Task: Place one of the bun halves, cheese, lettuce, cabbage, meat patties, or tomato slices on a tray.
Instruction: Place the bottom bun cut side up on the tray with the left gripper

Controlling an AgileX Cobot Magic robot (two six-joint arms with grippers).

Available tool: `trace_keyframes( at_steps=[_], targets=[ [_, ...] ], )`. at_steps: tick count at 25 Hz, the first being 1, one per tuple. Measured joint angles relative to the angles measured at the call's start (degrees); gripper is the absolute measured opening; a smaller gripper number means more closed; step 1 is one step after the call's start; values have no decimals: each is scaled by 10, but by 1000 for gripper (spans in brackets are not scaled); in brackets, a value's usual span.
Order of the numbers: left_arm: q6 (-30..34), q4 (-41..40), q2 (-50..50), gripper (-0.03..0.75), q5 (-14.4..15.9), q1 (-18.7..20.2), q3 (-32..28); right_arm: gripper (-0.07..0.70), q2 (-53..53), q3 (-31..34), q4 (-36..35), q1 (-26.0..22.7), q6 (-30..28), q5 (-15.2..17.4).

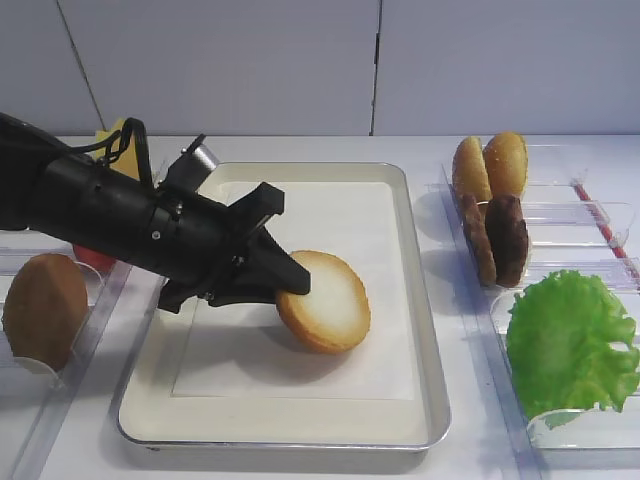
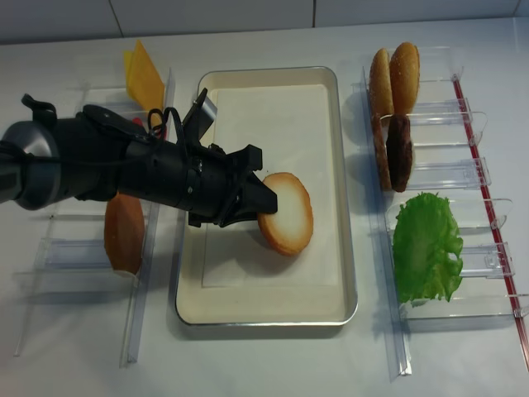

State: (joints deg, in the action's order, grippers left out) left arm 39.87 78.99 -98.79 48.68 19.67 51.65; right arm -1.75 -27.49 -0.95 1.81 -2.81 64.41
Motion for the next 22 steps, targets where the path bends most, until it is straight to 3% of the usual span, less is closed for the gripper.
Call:
trace_keyframes(
  at_steps=[22],
  targets=[
    [-18,-53,0,179,-6,0,0,544,0,0,0,0,0,0]
  ],
)
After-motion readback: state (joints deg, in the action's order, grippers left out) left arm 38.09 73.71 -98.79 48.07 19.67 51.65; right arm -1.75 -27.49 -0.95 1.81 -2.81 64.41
